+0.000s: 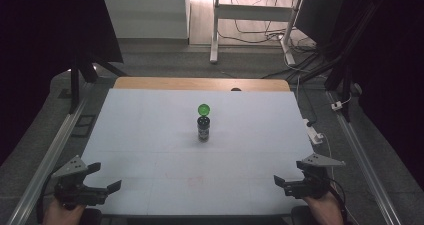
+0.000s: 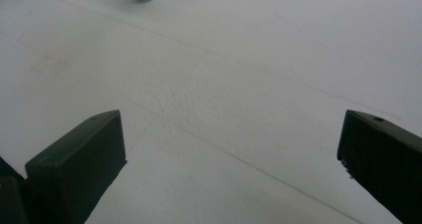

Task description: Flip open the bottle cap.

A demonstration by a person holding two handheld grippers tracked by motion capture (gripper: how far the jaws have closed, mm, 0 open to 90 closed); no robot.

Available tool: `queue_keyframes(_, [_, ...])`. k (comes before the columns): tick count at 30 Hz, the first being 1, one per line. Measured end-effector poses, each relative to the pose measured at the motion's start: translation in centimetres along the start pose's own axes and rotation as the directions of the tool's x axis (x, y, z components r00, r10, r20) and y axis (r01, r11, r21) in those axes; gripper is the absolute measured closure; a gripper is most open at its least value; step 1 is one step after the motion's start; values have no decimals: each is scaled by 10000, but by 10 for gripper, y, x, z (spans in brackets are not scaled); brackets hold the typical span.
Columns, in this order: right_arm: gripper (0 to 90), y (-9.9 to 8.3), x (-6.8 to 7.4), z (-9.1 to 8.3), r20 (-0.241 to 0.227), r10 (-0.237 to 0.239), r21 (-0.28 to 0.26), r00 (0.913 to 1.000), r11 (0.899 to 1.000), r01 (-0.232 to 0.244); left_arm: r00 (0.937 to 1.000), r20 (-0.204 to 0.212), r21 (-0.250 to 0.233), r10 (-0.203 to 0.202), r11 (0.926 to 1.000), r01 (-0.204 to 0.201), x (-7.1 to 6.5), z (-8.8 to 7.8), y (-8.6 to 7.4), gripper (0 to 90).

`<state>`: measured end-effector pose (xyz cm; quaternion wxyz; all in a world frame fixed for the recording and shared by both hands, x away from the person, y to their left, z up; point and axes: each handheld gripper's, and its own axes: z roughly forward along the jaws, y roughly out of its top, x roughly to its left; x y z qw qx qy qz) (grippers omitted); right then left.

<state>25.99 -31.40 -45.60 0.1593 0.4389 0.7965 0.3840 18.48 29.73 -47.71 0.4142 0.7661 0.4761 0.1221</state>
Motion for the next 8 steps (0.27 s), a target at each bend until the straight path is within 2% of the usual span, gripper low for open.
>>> queue_keyframes(3, [0,-4,-1,0,131,-27,291,9999,9996,23,9996,-245,357,-103,9993,111,2,0,-5,0])
queue_keyframes(5, [0,-4,-1,-1,144,22,271,9999,9996,-26,9996,-203,219,-174,9996,178,4,-2,-5,0])
queue_keyframes(8, [0,-4,-2,-1,182,40,304,9998,9995,-45,9993,-240,260,-291,9992,297,4,-1,-5,0])
